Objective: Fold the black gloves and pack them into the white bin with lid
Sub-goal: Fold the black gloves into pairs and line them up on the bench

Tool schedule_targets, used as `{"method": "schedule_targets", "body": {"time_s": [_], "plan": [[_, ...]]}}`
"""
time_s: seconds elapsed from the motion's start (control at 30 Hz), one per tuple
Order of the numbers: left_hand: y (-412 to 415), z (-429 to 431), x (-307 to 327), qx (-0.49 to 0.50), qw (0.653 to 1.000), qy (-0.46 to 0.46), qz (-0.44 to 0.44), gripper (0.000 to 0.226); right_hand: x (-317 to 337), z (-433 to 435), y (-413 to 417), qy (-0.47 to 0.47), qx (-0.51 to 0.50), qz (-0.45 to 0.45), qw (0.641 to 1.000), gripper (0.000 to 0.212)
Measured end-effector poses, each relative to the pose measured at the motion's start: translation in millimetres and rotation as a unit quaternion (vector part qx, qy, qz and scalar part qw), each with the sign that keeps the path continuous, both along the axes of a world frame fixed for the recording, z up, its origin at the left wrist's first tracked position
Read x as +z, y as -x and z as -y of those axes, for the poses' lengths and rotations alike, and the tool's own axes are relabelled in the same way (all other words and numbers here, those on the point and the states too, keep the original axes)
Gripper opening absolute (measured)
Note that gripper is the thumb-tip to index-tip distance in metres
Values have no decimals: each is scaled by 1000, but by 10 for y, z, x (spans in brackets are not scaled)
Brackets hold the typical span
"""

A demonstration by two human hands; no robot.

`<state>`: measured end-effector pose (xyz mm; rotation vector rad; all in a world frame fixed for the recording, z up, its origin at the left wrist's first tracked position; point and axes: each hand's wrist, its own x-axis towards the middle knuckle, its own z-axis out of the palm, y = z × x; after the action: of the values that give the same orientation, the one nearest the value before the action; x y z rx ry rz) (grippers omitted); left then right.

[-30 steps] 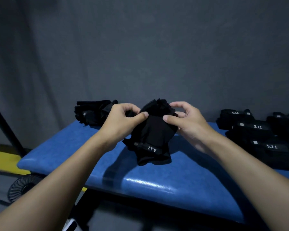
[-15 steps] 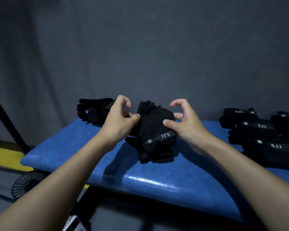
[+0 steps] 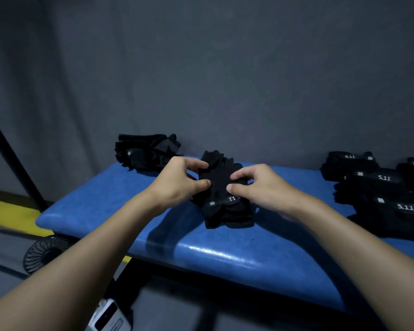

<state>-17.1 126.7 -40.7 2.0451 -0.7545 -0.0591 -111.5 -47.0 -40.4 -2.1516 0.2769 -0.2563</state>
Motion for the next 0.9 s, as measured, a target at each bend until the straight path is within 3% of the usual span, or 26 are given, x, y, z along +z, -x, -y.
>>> {"method": "schedule_targets", "body": {"time_s": [0.2,0.37,0.63,0.8,0.9], "plan": [[-39,50,-73,-9,998,-45,44,49,-14,36,19,18,19,-1,1000,20],[-78,73,-161,-18,994,-81,68,41,-32,109,11,59,7,-22,998,12],[-102,45,-239,-1,991,-129,41,40,-53,283,-26,3,-127,-14,992,39],[-105,38,-262,6,987,-153,38,51,-47,185,25,-3,-60,-31,998,24],[-112,43,-260,5,989,-140,40,55,-16,112,34,-8,-64,7,998,21]]}}
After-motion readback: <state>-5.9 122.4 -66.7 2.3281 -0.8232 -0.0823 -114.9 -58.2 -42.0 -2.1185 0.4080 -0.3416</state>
